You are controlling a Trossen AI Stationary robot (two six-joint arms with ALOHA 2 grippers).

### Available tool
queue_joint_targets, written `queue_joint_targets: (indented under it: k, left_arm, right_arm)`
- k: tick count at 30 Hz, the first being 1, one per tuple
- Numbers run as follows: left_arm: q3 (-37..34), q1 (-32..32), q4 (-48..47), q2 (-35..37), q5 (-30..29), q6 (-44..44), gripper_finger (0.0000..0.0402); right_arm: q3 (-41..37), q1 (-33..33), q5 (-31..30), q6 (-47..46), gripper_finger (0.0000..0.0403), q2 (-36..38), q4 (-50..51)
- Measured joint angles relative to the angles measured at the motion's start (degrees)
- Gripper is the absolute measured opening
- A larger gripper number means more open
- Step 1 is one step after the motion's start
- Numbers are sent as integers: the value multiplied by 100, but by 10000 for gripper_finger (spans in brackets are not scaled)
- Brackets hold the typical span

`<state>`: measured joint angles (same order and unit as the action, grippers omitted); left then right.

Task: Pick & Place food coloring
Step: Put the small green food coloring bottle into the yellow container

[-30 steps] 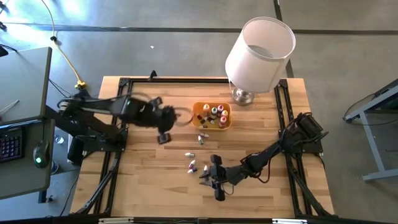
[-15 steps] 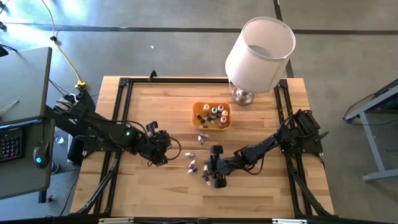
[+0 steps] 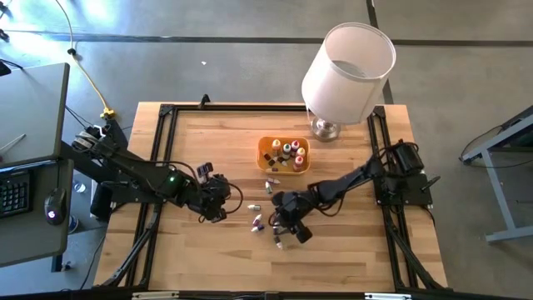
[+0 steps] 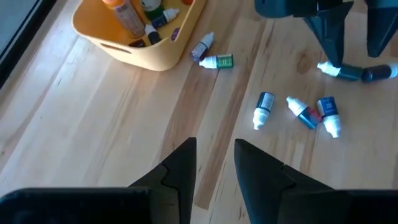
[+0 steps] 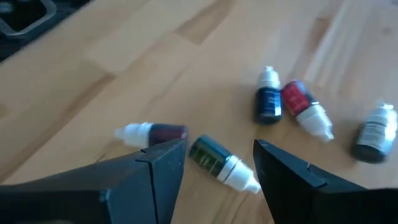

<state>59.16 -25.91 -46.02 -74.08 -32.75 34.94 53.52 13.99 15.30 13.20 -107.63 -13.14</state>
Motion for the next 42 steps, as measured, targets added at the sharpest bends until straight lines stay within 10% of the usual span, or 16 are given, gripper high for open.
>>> queue_joint_targets:
  k: [27,42]
  left_arm:
    - [6,0,-11,0,78,134,105]
    - [6,0,-59,-2,83,-17,105]
  right_arm:
    - [20,-481,1403,1498,182,-1136,-933]
    - [4,-584,1157,587,71,-1198,-1421]
